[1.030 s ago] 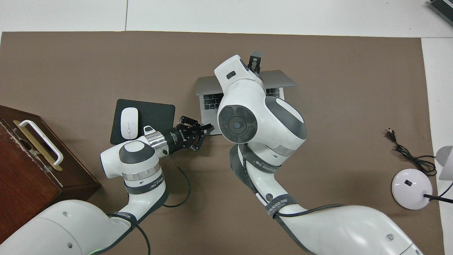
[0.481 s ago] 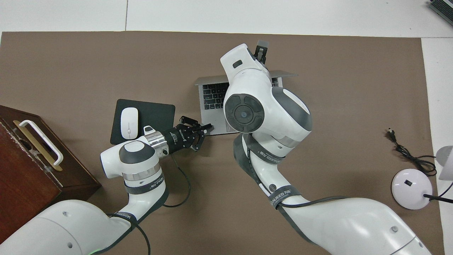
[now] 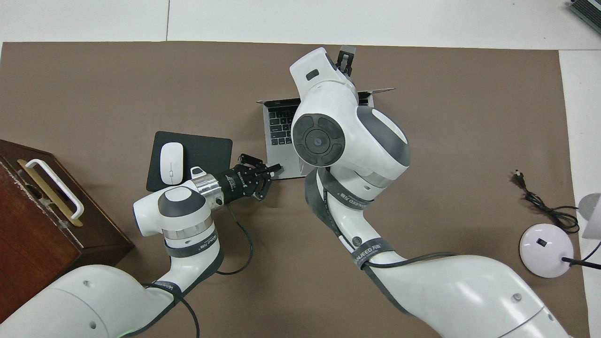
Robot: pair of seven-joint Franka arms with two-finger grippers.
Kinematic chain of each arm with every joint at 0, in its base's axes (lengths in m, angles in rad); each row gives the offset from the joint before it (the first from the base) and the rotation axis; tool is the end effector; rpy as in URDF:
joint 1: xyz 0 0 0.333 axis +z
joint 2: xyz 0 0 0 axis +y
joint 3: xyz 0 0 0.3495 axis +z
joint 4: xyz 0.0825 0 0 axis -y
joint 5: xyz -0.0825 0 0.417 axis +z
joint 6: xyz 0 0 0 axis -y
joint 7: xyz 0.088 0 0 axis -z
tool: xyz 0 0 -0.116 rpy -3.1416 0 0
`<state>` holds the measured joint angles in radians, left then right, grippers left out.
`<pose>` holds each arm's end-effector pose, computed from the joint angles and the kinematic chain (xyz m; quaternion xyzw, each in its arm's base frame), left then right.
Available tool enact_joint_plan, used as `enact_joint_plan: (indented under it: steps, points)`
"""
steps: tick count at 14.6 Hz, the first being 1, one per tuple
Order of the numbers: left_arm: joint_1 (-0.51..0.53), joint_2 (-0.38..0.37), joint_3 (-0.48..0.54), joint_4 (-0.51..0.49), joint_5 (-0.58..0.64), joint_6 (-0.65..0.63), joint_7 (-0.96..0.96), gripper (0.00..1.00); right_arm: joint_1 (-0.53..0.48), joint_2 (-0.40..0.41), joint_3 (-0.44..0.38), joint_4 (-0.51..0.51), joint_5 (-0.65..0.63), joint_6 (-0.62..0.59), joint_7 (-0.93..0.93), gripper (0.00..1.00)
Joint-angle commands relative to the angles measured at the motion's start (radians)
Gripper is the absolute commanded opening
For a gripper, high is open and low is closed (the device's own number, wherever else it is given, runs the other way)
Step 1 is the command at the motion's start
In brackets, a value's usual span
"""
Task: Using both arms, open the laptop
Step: 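Lift the laptop lid upward with the right gripper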
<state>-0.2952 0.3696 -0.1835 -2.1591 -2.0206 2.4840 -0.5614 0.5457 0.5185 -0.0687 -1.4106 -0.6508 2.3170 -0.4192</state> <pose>0.5279 -0.2755 0.2204 0.4818 0.7033 -0.2851 0.4382 0.7049 0.3598 0.4587 0.7571 0.5579 0.1897 0.2818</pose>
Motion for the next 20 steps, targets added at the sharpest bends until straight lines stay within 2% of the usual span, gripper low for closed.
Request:
enact_joint_plan:
  steps: [1, 7, 11, 17, 18, 20]
  points:
    - [0.022, 0.080, 0.010, 0.035, -0.021, 0.038, 0.055, 0.00, -0.007, 0.031, 0.004, 0.061, -0.038, -0.019, 0.030, 0.95]
    - [0.030, 0.080, 0.010, 0.035, -0.024, 0.036, 0.055, 0.00, -0.009, 0.051, 0.004, 0.090, -0.036, -0.024, 0.030, 0.95]
    - [0.030, 0.080, 0.010, 0.035, -0.024, 0.036, 0.055, 0.00, -0.009, 0.089, 0.004, 0.156, -0.035, -0.059, 0.030, 0.95]
    - [0.030, 0.080, 0.010, 0.035, -0.026, 0.036, 0.055, 0.00, -0.010, 0.101, 0.000, 0.160, -0.050, -0.047, 0.031, 0.96]
    - [0.030, 0.080, 0.010, 0.035, -0.026, 0.036, 0.055, 0.00, -0.010, 0.106, -0.002, 0.174, -0.052, -0.047, 0.031, 0.99]
    - [0.030, 0.080, 0.010, 0.035, -0.026, 0.036, 0.055, 0.00, -0.012, 0.117, -0.002, 0.197, -0.052, -0.057, 0.031, 1.00]
